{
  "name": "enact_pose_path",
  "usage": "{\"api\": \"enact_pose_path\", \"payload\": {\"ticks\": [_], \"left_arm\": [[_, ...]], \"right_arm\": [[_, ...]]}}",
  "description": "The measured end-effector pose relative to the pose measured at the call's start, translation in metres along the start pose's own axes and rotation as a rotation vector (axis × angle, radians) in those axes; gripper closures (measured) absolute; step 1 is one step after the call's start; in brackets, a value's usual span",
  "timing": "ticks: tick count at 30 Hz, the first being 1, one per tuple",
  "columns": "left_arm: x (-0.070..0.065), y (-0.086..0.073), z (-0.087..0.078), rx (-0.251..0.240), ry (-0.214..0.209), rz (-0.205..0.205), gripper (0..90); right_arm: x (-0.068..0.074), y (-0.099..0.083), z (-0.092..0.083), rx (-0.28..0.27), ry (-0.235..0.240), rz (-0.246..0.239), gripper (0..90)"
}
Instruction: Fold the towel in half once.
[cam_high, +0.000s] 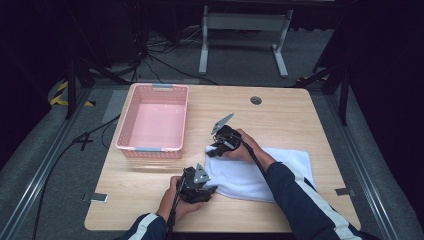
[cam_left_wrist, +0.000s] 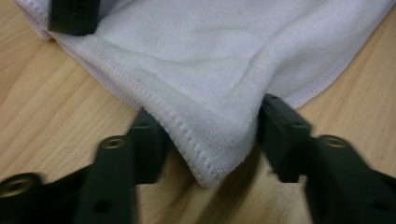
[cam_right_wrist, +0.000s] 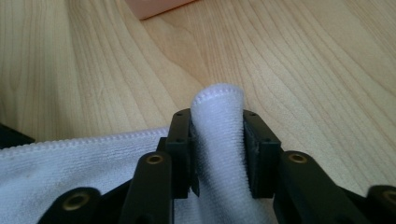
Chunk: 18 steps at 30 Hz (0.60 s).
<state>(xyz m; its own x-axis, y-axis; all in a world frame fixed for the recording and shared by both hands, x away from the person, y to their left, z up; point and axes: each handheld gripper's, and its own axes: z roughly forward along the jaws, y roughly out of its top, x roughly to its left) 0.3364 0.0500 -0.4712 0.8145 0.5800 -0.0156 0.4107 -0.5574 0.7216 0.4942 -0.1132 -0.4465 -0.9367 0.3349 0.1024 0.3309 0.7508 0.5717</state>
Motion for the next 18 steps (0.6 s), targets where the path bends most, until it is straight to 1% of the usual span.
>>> {"api": "enact_pose_path", "payload": {"ticks": [1,2,3,4,5,6,7,8,9,11,13,14,15,16,18], "left_arm": [[0.001,0.000,-0.002,0.015,0.002,-0.001,62.0],[0.002,0.000,-0.002,0.016,0.004,-0.001,67.0],[0.002,0.000,-0.004,0.022,0.003,0.000,69.9],[0.003,-0.001,-0.005,0.031,0.009,0.011,71.1],[0.003,-0.001,-0.006,0.028,0.012,0.006,72.0],[0.004,-0.002,-0.008,0.038,0.014,0.004,72.2],[0.005,-0.003,-0.010,0.043,0.019,0.012,72.3],[0.006,-0.006,-0.014,0.042,0.024,0.011,72.3],[0.006,-0.006,-0.014,0.042,0.024,0.011,72.3],[0.007,-0.009,-0.021,0.042,0.031,0.008,72.5],[0.010,-0.011,-0.030,0.009,0.042,0.017,72.7],[0.010,-0.011,-0.036,-0.008,0.060,0.035,73.1],[0.010,-0.011,-0.036,-0.008,0.060,0.035,73.1],[0.010,-0.011,-0.040,-0.016,0.076,0.046,73.1],[0.011,-0.010,-0.047,-0.041,0.086,0.061,73.1]], "right_arm": [[0.001,0.001,0.000,0.002,-0.005,-0.009,70.5],[0.003,0.001,0.000,0.004,-0.010,-0.014,70.9],[0.004,0.002,0.001,0.003,-0.012,-0.013,71.3],[0.005,0.003,0.001,0.004,-0.016,-0.022,71.3],[0.007,0.005,0.002,0.005,-0.023,-0.032,71.4],[0.009,0.006,0.002,0.004,-0.021,-0.035,71.6],[0.011,0.008,0.003,0.002,-0.025,-0.041,71.7],[0.014,0.012,0.004,-0.010,-0.022,-0.050,71.8],[0.014,0.012,0.004,-0.010,-0.022,-0.050,71.8],[0.018,0.016,0.003,-0.030,-0.018,-0.064,72.1],[0.020,0.021,0.000,-0.056,-0.008,-0.065,72.2],[0.022,0.026,-0.004,-0.082,-0.001,-0.067,72.2],[0.022,0.026,-0.004,-0.082,-0.001,-0.067,72.2],[0.023,0.028,-0.006,-0.093,0.000,-0.075,72.2],[0.025,0.034,-0.012,-0.117,0.003,-0.087,72.1]]}}
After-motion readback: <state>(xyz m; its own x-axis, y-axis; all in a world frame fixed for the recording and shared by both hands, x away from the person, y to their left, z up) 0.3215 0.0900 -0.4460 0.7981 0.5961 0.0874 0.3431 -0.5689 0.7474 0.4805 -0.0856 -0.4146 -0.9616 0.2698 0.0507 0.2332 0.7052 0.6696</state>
